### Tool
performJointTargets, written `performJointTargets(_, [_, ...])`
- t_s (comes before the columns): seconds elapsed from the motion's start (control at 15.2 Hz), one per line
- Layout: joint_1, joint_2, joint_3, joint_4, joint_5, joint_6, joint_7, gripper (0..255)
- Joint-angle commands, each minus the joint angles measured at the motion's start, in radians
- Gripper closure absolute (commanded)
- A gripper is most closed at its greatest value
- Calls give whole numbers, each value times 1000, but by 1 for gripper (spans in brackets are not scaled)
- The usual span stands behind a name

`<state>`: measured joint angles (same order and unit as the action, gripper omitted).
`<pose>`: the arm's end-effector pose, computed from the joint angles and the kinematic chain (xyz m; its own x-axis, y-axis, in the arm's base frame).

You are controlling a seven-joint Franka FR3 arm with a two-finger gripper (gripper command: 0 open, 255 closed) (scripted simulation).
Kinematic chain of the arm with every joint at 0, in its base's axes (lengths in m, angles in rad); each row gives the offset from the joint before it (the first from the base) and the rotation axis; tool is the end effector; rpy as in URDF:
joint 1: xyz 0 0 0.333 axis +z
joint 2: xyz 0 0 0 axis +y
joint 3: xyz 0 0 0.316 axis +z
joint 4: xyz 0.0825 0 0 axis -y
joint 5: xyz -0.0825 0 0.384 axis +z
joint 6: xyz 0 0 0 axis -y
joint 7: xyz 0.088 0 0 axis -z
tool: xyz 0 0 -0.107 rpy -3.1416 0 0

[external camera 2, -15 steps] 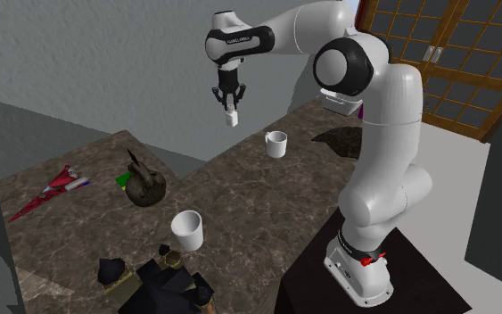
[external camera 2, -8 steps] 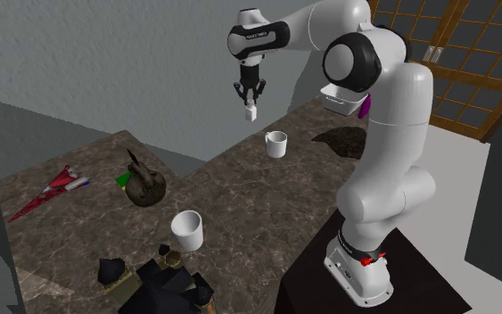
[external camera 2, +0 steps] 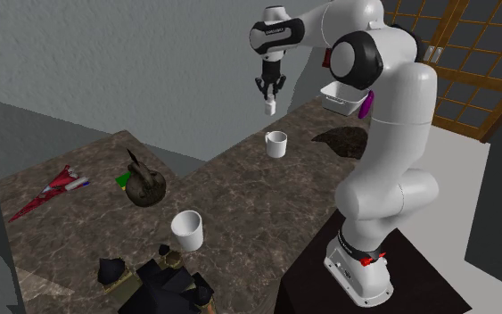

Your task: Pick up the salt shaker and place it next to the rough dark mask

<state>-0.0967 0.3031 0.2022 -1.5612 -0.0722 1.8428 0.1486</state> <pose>0.6478 0.0485 0.4724 0.9994 -0.0318 -0.0136 -0.0316 -0.9994 0.0114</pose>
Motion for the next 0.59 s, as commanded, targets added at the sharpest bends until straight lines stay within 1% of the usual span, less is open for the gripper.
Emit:
performJointTargets(0.0, [-26, 15, -14, 19, 1, -3, -42, 255])
performJointTargets(0.26, [-78, 43, -42, 62, 4, -16, -125, 255])
performJointTargets(0.53, [-130, 88, -68, 130, 7, -37, -205, 255])
